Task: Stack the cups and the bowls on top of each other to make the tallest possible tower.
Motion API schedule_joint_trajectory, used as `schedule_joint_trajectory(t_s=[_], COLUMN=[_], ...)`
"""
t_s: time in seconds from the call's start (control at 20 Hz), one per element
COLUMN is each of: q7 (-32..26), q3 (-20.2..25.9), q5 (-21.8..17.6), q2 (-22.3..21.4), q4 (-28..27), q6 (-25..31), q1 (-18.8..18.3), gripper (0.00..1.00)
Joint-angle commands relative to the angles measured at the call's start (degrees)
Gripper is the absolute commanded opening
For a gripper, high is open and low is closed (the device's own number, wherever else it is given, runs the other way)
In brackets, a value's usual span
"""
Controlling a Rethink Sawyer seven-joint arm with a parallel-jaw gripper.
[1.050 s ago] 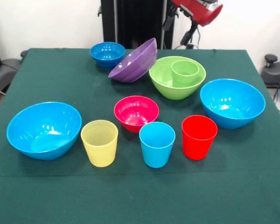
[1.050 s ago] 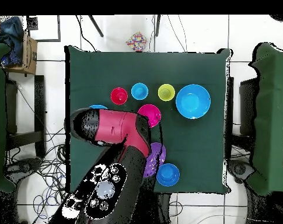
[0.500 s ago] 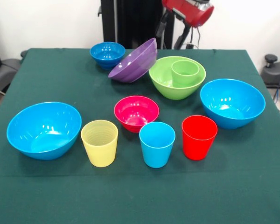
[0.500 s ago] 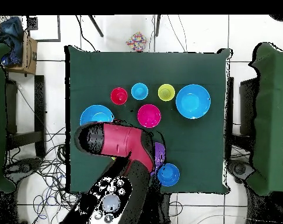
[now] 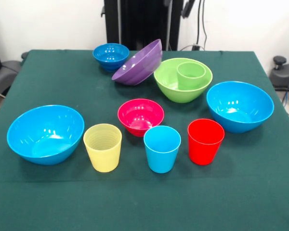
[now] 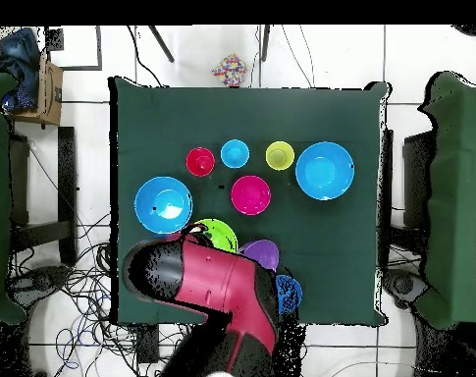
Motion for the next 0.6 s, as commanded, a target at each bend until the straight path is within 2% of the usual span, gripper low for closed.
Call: schedule_joint_trajectory(t_s=[0.05, 0.25, 0.3, 0.35, 0.6], q7=[0.3, -0.1, -0.6, -2.3, -13.7], q3=[4.0, 6.4, 5.9, 6.2, 15.1], q5=[1.3, 4.3, 3.1, 1.9, -0.4], q2=[-10.3, -14.0, -14.2, -14.6, -12.5], q4=[6.0, 9.5, 9.3, 10.1, 16.4], q6=[8.9, 3.4, 3.8, 1.7, -9.4], q1=[-3.0, -4.9, -4.6, -5.0, -15.0], gripper=[1.0, 1.0, 1.0, 1.0, 1.0])
